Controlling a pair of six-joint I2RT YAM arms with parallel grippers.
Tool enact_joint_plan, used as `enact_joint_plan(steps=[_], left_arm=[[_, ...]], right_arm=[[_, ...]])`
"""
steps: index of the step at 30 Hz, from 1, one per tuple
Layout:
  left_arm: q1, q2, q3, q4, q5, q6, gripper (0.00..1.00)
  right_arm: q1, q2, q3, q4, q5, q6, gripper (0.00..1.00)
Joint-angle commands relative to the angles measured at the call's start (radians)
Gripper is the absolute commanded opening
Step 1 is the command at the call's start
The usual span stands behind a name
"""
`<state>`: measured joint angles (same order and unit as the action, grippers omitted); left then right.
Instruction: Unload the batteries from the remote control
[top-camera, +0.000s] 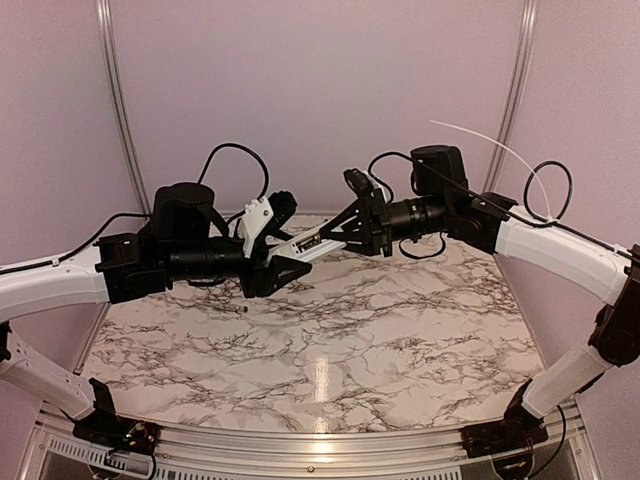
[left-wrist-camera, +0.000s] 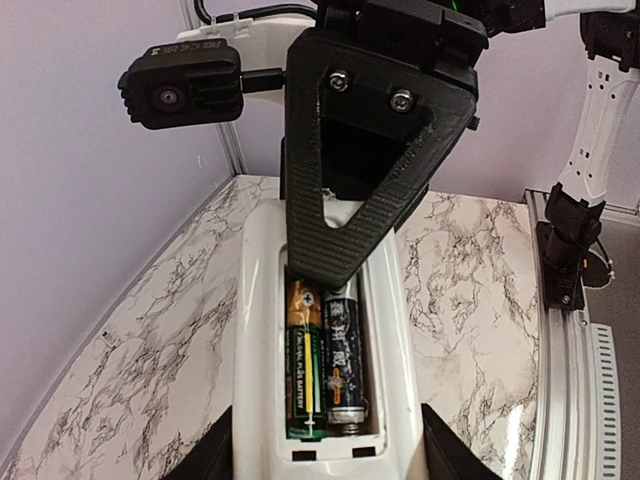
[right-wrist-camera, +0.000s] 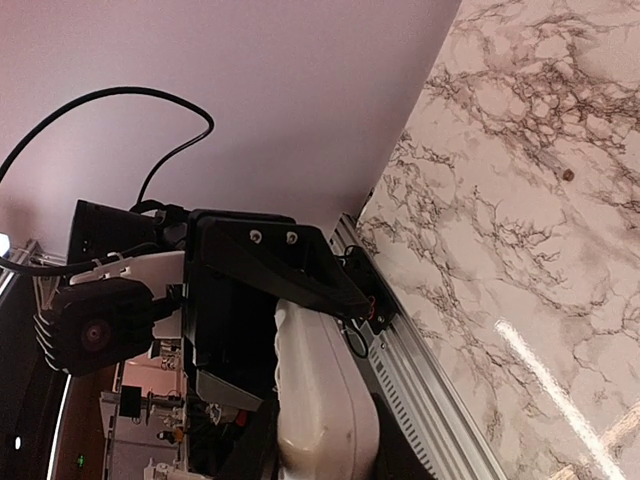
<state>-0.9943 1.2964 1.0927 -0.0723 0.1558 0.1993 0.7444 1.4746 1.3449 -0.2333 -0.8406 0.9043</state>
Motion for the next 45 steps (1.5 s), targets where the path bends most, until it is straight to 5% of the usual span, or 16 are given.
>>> enact_joint_plan(steps=[1, 4, 6, 16, 21, 30, 45], left_arm=[[-0.002, 0.007, 0.019, 0.014, -0.025, -0.026, 0.51], [-0.001, -0.027, -0.001, 0.010, -0.072, -0.028, 0.88], [-0.001, -0.046, -0.007, -0.005, -0.129, -0.045, 0.99], [0.001, -0.120, 0.036, -0.093, -0.410, -0.181, 0.99], [0.023, -0.143, 0.070, -0.179, -0.648, -0.396, 0.99], [0.058, -0.080, 0.217, -0.443, -0.652, -0.525, 0.99], [0.063, -0.061, 0.228, -0.510, -0.556, -0.667, 0.99]], right_arm=[[0.000, -0.008, 0.016, -0.020, 0.032, -0.064, 0.14], [-0.024, -0.017, 0.001, -0.008, 0.086, -0.063, 0.12], [-0.042, -0.013, -0.015, 0.006, 0.104, -0.065, 0.11], [-0.080, 0.122, -0.009, 0.019, 0.169, -0.126, 0.03], [-0.082, 0.206, 0.035, 0.022, 0.241, -0.145, 0.01], [-0.082, 0.334, 0.026, 0.135, 0.303, -0.146, 0.00], [-0.121, 0.594, 0.080, 0.314, 0.235, -0.155, 0.00]])
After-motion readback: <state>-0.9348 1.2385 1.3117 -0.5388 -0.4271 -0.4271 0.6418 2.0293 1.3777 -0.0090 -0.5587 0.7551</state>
